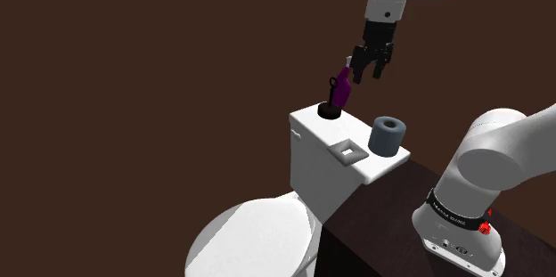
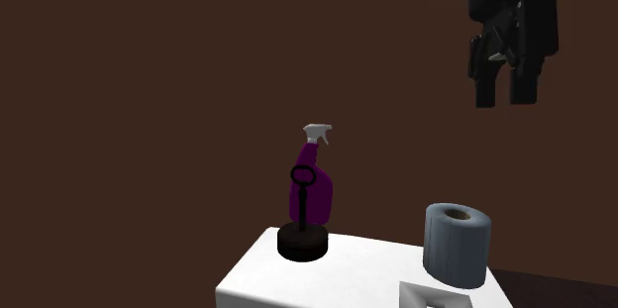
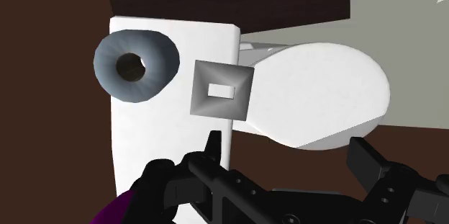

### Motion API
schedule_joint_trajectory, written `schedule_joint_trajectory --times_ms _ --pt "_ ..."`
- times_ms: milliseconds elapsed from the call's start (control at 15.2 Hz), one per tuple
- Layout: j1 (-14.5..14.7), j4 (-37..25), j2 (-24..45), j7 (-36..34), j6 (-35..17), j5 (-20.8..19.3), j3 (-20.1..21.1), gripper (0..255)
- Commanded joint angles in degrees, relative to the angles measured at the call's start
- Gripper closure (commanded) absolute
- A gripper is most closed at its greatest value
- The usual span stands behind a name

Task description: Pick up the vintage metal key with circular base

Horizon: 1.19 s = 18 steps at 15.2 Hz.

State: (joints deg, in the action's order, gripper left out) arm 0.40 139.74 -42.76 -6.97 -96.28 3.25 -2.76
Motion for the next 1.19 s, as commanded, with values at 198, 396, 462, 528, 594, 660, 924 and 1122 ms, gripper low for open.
schedule_joint_trajectory --times_ms 198,396,462,528,594,660,924,1122 --pt "-1.1 -1.3 5.4 1.3 -4.1 -1.3 -1.6 0" --pt "-2.0 -3.3 11.0 2.5 -7.9 -2.4 -3.3 0" --pt "-2.3 -4.1 12.9 2.9 -9.1 -2.7 -3.8 0" --pt "-2.6 -4.9 14.8 3.3 -10.2 -2.9 -4.3 0" --pt "-2.9 -5.8 16.7 3.7 -11.3 -3.1 -4.9 0" --pt "-3.1 -6.8 18.7 4.1 -12.3 -3.3 -5.4 0" --pt "-4.1 -11.3 26.5 5.7 -15.9 -3.5 -7.4 0" --pt "-4.8 -15.3 32.5 7.0 -18.1 -3.2 -8.9 0"
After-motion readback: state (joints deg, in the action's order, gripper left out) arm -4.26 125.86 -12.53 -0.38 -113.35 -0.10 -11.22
